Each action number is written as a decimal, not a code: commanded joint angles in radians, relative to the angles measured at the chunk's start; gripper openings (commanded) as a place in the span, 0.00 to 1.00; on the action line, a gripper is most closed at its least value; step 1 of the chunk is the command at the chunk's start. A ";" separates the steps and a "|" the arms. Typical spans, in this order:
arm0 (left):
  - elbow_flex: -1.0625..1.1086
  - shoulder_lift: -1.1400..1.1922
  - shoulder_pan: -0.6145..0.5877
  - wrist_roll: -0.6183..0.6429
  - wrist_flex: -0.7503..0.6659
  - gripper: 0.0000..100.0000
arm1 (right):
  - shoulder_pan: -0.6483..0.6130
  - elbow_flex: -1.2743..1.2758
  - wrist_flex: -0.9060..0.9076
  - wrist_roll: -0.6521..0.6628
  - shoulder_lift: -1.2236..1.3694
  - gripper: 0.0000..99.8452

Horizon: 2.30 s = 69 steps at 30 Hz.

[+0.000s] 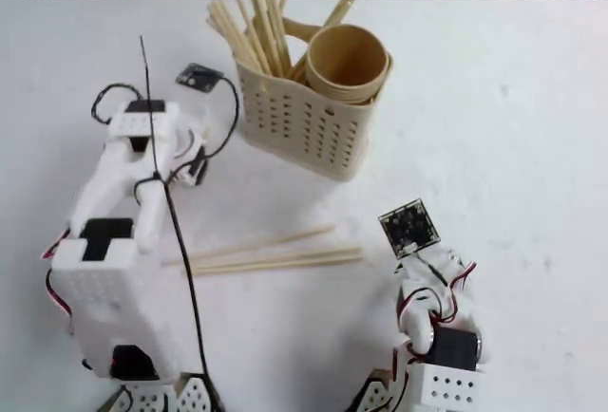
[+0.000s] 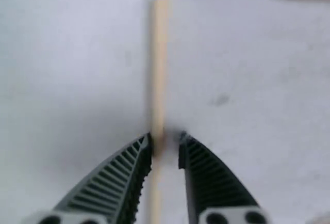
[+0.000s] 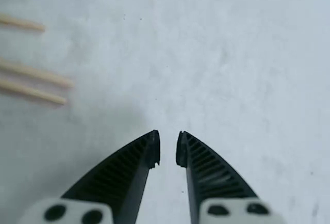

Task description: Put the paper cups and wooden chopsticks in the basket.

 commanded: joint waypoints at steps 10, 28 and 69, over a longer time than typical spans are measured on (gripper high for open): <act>-0.038 0.012 -0.058 0.080 0.009 0.02 | 0.007 0.009 -0.008 0.006 -0.024 0.07; -0.002 -0.779 0.073 0.242 0.078 0.02 | 0.001 0.009 -0.008 0.006 -0.027 0.07; -0.250 -0.622 0.394 0.287 -0.707 0.02 | 0.005 0.009 -0.008 0.006 -0.025 0.07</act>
